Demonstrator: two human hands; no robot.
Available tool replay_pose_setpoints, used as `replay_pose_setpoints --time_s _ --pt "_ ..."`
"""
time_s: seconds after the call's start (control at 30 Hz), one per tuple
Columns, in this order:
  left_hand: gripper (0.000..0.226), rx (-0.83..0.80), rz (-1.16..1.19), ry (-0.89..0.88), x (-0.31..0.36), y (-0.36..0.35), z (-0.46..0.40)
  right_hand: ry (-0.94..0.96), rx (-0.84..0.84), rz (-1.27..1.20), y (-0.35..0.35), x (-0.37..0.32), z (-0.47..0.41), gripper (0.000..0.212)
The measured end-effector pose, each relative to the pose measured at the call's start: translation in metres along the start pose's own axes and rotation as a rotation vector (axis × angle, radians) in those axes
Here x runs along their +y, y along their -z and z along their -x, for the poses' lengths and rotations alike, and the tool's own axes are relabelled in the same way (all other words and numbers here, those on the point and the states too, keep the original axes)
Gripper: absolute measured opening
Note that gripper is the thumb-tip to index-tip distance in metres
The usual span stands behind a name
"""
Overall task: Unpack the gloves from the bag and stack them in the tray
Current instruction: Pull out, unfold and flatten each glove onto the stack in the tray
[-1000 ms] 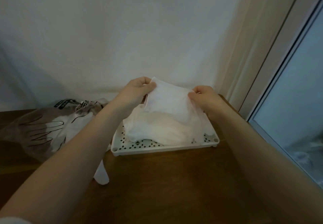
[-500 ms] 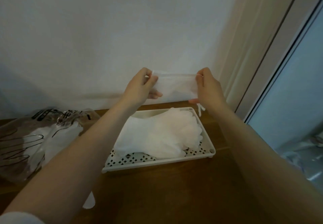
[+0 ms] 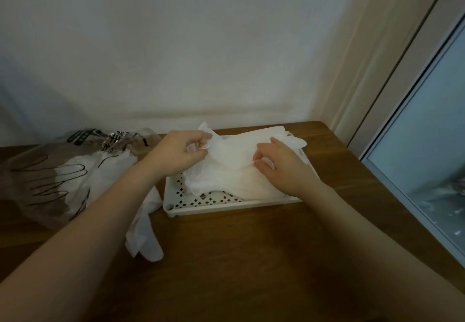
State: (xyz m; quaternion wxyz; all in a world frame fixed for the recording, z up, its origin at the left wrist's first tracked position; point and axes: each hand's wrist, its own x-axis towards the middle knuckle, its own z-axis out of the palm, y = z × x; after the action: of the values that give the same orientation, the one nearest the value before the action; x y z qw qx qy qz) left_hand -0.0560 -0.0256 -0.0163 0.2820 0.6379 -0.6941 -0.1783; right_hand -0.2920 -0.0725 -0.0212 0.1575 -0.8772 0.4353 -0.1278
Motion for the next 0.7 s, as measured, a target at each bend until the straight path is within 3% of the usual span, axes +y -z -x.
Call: replay_pose_setpoints --time_s 0.1,0.17,0.23,0.3,0.33,0.4,0.47,0.7 --pt "0.012 -0.015 -0.062 -0.021 -0.009 -0.004 0.009 -0.112 -0.148 0.070 -0.007 -0.006 0.002 0.045" --pt "0.009 -0.070 -0.109 -0.041 -0.014 -0.009 0.015 -0.244 -0.099 -0.027 -0.011 -0.009 0.002 0.058" --pt "0.026 -0.089 -0.154 -0.038 -0.017 -0.016 0.017 -0.321 0.010 0.048 -0.015 -0.007 -0.002 0.053" --pt "0.039 -0.081 -0.248 -0.011 -0.018 -0.024 0.015 -0.326 0.052 0.208 -0.020 -0.004 -0.005 0.040" --pt "0.039 -0.075 -0.313 0.000 -0.019 -0.027 0.015 -0.330 0.027 0.241 -0.024 -0.002 -0.005 0.049" --pt "0.034 -0.074 -0.389 0.027 -0.019 -0.031 0.015 -0.315 -0.050 0.225 -0.030 0.002 -0.006 0.092" --pt "0.034 -0.082 -0.418 0.062 -0.017 -0.033 0.017 -0.278 -0.119 0.263 -0.032 0.007 -0.008 0.118" --pt "0.046 -0.014 -0.379 0.173 -0.022 -0.045 0.025 -0.243 -0.243 0.189 -0.032 0.037 -0.019 0.127"
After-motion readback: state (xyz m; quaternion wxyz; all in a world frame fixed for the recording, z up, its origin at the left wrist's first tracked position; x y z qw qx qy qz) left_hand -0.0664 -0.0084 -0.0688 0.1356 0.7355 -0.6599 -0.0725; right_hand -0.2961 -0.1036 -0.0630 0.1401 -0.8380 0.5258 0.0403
